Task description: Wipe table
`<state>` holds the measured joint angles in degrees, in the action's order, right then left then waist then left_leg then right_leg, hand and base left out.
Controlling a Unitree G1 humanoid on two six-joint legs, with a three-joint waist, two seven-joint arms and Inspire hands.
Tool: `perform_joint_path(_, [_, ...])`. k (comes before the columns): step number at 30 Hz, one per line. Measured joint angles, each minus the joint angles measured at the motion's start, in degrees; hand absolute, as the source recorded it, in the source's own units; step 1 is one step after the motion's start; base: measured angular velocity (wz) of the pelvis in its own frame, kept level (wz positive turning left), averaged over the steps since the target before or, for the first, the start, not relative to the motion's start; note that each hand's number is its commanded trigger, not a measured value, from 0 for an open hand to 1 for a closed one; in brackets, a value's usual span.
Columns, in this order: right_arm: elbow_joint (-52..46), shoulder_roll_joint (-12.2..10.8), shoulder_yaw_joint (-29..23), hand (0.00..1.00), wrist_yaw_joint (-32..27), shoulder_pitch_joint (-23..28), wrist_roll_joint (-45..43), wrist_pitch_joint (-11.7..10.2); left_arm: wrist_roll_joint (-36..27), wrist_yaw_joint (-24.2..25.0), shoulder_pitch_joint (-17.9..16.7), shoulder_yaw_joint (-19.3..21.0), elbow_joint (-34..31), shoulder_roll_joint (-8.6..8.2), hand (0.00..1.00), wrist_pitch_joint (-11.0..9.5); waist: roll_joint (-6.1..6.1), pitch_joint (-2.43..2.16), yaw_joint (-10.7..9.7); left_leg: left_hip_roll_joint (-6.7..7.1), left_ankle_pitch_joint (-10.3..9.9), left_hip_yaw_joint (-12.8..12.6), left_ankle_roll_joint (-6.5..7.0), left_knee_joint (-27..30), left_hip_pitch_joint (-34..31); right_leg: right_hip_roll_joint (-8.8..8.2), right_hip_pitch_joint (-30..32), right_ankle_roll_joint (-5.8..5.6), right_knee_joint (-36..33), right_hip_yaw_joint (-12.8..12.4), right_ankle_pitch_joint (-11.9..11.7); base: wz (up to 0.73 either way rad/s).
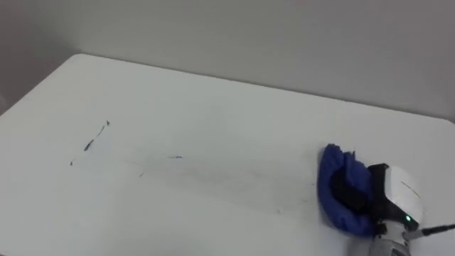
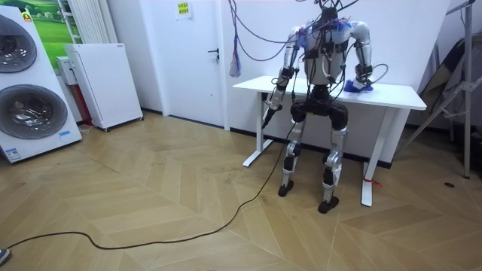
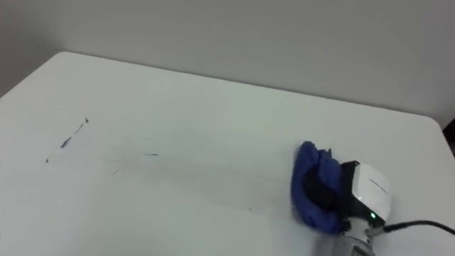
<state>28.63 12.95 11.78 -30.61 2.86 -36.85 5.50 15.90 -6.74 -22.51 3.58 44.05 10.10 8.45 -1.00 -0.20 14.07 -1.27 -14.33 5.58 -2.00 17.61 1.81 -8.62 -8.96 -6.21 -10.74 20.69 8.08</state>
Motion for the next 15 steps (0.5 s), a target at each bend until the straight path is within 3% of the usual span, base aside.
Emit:
perform_joint_path(2, [-1.9,-0.7,4.4,1.00,3.1,-3.5,-1.5,1.1,0.0,0.0,0.6,-0.7,0.5,-0.11,0.00,1.2,-0.37,0.11,1.6,-0.01,0.3,1.6,-0.26,0.1,-1.3,0.69,1.2,0.34,0.1,-0.1,-0.1,-0.02])
perform_joint_path(4, [-2.9,-2.3,8.5,1.00,6.4,-8.3,-3.4,0.7,0.0,0.2,0.4,-1.5,-0.2,-0.21,0.00,1.7,-0.41,0.66,3.4,0.06,0.7,2.3,-0.23,-0.2,-1.6,0.85,1.4,0.80,0.2,0.0,0.2,0.18])
perform_joint_path(6, [-2.8,-2.2,9.4,1.00,7.6,-11.4,-4.2,-0.3,-0.1,0.6,-1.1,-1.6,-0.6,0.05,0.00,2.0,-0.55,0.91,3.8,0.52,1.2,2.6,0.13,-0.4,-2.0,0.66,1.0,0.56,0.5,-0.1,0.8,0.45])
perform_joint_path(8, [-1.9,-1.0,8.9,1.00,7.5,-13.0,-3.4,-1.0,-0.1,0.8,-2.7,-1.4,-1.5,0.51,0.00,2.2,-0.84,0.85,3.7,1.15,1.5,3.3,0.36,-0.5,-2.0,0.50,0.6,0.35,1.1,0.0,0.9,0.46])
perform_joint_path(12, [3.1,2.4,3.7,1.00,6.4,-8.6,-1.2,-3.2,0.0,1.1,-6.0,0.2,-1.8,1.62,0.00,2.4,-1.75,0.83,1.4,1.26,1.6,3.3,0.50,-1.2,-1.2,0.25,-1.2,0.30,1.1,2.4,0.9,0.39])
perform_joint_path(13, [3.5,3.1,0.3,1.00,5.2,-5.5,0.4,-5.4,0.0,1.2,-6.2,1.0,-1.5,1.67,0.00,2.0,-1.88,0.76,0.1,1.23,1.7,2.8,0.57,-1.6,-0.9,0.11,-1.8,0.28,1.1,2.4,0.9,0.40])
perform_joint_path(15, [3.9,4.0,-4.0,1.00,3.7,-2.8,1.0,-7.2,-0.1,1.2,-6.6,2.8,-0.6,1.71,0.00,1.0,-2.07,0.64,-1.5,1.15,1.8,2.0,0.62,-2.9,0.1,0.01,-2.0,0.25,1.2,2.2,1.0,0.01])
